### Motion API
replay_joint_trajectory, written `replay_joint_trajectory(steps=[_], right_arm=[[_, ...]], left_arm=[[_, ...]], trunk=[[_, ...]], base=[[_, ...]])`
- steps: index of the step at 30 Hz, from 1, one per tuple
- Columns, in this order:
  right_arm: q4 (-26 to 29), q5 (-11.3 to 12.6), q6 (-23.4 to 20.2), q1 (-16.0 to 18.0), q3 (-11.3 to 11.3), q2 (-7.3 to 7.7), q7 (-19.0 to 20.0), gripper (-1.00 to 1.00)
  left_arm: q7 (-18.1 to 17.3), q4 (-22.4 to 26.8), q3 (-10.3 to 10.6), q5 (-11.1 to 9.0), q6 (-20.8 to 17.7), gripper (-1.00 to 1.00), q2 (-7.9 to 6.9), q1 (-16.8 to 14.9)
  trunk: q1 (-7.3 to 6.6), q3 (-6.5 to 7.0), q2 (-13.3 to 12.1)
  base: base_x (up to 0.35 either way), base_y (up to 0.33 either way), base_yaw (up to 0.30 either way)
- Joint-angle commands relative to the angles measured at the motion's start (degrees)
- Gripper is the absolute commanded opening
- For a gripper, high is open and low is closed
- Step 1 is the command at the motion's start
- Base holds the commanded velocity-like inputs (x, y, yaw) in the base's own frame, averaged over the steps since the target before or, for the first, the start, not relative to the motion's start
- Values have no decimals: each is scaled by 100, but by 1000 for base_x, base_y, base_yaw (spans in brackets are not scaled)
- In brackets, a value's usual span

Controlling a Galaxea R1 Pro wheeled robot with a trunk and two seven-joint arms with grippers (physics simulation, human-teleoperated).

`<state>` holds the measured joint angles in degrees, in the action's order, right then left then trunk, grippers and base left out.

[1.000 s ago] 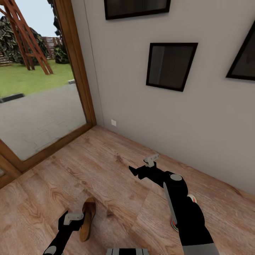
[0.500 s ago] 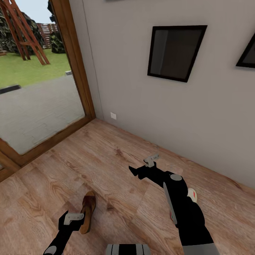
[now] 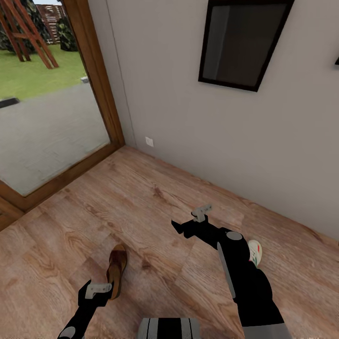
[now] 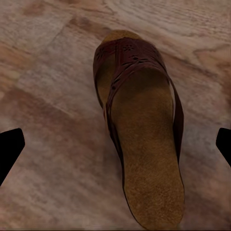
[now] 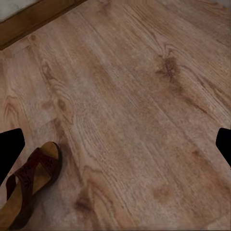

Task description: Pick up the two gym shoes and the two sandals from the corridor floor and place them onto the hallstand (shoe rack) in the corridor, making sure they are on the rack and not on the floor. Arrange them so the two gym shoes are next to each other and the two sandals are next to each other.

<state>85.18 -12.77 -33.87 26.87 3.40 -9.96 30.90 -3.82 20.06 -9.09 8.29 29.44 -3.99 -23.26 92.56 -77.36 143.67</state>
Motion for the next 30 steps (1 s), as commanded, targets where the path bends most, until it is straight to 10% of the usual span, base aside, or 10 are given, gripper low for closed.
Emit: replay_joint_trajectory(steps=[1, 30], right_arm=[[7, -59, -16, 5, -6, -3, 47, 100], [7, -59, -14, 2, 0, -3, 47, 100]], left_arm=[[-40, -2, -49, 41, 18, 100, 3, -3], [-40, 108, -35, 43, 18, 100, -15, -3]], trunk=[[1, -36, 3], [37, -567, 22]], base=[[0, 0, -103], [0, 0, -175]])
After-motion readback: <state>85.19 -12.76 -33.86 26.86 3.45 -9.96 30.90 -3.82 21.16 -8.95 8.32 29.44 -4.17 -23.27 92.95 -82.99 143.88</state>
